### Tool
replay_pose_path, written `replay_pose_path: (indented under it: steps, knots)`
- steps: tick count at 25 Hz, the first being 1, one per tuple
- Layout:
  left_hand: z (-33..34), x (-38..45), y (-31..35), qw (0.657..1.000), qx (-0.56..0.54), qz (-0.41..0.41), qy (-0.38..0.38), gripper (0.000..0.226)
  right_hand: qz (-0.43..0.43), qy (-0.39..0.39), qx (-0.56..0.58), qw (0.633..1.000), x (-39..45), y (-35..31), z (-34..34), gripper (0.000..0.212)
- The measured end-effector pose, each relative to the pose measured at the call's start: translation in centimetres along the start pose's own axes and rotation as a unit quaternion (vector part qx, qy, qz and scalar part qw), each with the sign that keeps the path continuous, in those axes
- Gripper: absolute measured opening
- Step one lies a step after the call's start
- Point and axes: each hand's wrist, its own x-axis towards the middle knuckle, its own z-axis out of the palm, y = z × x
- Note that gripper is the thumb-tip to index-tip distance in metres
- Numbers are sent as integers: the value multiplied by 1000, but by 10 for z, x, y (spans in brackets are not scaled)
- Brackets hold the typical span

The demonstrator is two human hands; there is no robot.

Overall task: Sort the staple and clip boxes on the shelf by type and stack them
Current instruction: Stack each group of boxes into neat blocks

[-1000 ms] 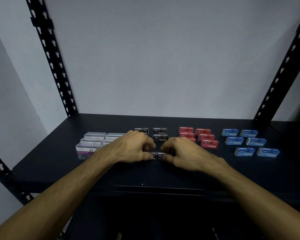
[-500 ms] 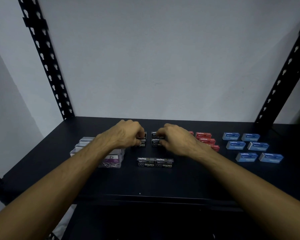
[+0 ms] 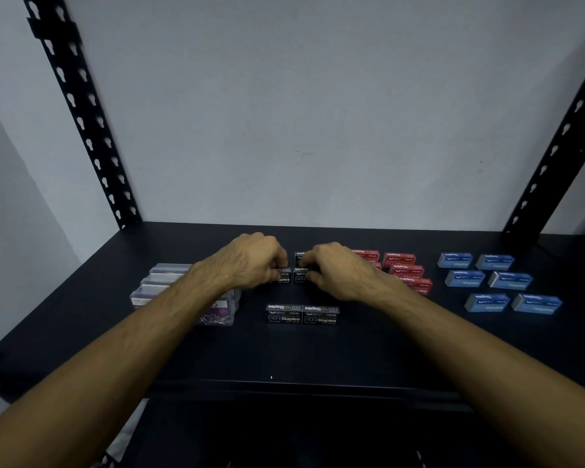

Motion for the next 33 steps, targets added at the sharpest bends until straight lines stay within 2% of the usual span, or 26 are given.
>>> replay_pose_path:
  steps: [9,20,33]
  knots:
    - [1,-2,4,999,-48,0,-14,17,2,-14,29,999,-4,2,-1,17]
    - [-5,-19,18,993,-95,48,-43,18,-14,-38,29,999,-30,-4,-7,22]
    - [-6,-34,25,991,-106,61,-63,19,-24,-54,41,997,-47,-11,-12,24]
